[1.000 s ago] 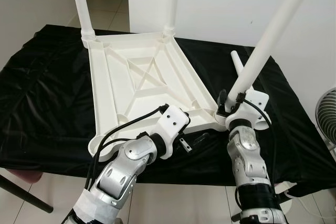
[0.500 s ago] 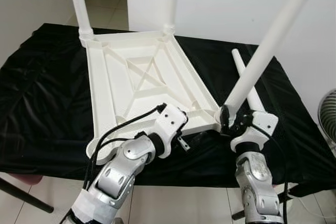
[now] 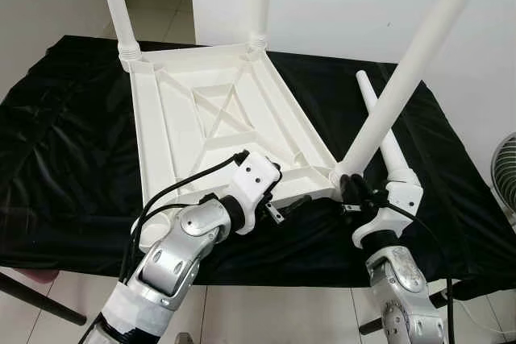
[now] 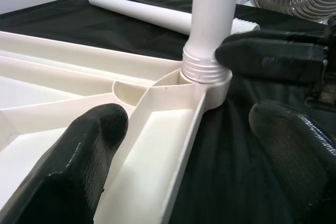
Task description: Building children table
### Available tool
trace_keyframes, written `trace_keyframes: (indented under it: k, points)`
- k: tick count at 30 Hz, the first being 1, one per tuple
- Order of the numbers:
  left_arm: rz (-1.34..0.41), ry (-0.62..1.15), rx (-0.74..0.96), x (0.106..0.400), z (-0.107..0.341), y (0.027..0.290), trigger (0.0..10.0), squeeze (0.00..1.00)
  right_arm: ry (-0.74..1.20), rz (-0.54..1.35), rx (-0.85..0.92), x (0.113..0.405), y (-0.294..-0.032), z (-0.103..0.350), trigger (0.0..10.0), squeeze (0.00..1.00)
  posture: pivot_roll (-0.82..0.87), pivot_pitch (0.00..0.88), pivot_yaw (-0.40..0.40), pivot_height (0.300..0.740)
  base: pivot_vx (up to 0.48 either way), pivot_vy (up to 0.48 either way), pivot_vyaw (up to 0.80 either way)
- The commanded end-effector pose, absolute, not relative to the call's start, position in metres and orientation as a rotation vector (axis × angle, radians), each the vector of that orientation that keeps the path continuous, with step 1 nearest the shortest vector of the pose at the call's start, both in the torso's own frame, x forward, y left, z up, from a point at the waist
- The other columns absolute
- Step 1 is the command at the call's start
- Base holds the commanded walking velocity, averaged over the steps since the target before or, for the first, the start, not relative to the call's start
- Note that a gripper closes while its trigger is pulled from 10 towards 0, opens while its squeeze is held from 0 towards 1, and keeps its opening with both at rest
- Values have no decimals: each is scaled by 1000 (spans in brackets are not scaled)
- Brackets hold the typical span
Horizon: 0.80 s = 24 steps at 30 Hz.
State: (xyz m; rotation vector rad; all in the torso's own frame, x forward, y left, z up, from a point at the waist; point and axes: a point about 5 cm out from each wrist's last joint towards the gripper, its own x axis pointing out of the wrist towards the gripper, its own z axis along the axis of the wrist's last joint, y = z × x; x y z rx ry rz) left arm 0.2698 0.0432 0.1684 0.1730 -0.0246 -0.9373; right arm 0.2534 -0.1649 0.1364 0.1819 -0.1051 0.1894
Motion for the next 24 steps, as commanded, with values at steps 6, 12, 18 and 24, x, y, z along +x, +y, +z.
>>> trace_keyframes:
  k: [6,12,18,24]
  points:
    - [-925,-17,178,272,168,46,10000,0,-62,359,207,271,-169,140,10000,0,108,77,-46,740,0,0,0]
    - [-920,-20,176,272,169,46,10000,0,-84,326,163,284,-189,146,10000,0,110,75,-50,740,0,0,0]
    - [-918,-21,174,273,169,46,10000,0,-122,207,110,290,-214,151,10000,0,100,76,-45,740,0,0,0]
    - [-911,-8,186,276,167,43,10000,0,-227,148,44,289,-220,163,10000,0,90,80,-39,740,0,0,0]
